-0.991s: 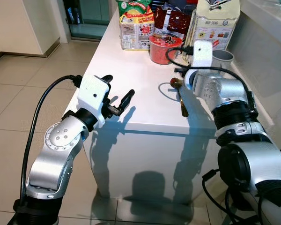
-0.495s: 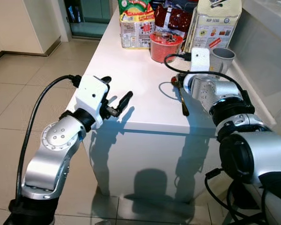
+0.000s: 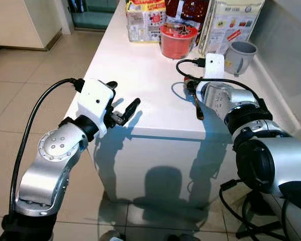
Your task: Setting the table
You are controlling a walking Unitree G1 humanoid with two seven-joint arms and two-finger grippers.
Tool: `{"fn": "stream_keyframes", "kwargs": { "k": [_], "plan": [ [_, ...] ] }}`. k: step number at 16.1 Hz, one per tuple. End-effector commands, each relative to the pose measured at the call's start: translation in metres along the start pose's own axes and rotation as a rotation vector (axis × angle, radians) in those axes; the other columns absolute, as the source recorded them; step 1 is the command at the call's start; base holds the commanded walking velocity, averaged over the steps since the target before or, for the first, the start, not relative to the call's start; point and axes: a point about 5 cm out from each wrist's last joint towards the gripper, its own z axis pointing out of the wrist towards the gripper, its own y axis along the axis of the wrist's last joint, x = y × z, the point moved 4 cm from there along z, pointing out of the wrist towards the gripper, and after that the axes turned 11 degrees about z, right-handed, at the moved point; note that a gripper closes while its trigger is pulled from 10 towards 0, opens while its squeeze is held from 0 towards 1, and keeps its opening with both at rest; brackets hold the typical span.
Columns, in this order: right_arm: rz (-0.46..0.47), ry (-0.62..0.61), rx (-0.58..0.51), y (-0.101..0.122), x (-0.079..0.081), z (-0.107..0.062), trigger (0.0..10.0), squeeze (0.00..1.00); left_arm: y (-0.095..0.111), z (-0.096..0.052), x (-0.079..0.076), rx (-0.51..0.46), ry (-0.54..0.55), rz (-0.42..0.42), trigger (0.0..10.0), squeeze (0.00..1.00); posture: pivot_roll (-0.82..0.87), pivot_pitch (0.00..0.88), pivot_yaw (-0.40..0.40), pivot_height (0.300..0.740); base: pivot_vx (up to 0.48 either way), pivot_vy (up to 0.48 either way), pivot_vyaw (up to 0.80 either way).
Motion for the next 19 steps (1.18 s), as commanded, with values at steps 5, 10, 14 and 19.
{"fn": "stream_keyframes", "kwargs": {
  "k": [5, 10, 14, 19],
  "plan": [
    [0.025, 0.035, 0.021, -0.004, 0.006, 0.001, 10.0, 0.0, 0.005, -0.005, 0.0, 0.006, -0.018, 0.008, 10.0, 0.0, 0.14, 0.165, -0.033, 0.74, 0.0, 0.0, 0.0],
    [0.017, 0.04, 0.041, -0.009, 0.004, 0.001, 0.0, 0.0, 0.006, -0.004, -0.001, 0.008, -0.028, 0.005, 10.0, 0.0, 0.13, 0.161, -0.026, 0.74, 0.0, 0.0, 0.0],
    [-0.045, 0.035, 0.048, -0.011, 0.005, 0.001, 0.0, 0.0, 0.006, -0.002, -0.002, 0.006, -0.033, 0.002, 10.0, 0.0, 0.13, 0.157, -0.022, 0.74, 0.0, 0.0, 0.0],
    [-0.045, 0.03, 0.052, -0.01, 0.004, 0.001, 0.0, 0.0, 0.007, -0.001, -0.003, 0.005, -0.037, -0.003, 10.0, 0.0, 0.13, 0.158, -0.024, 0.74, 0.0, 0.0, 0.0]
  ]
}}
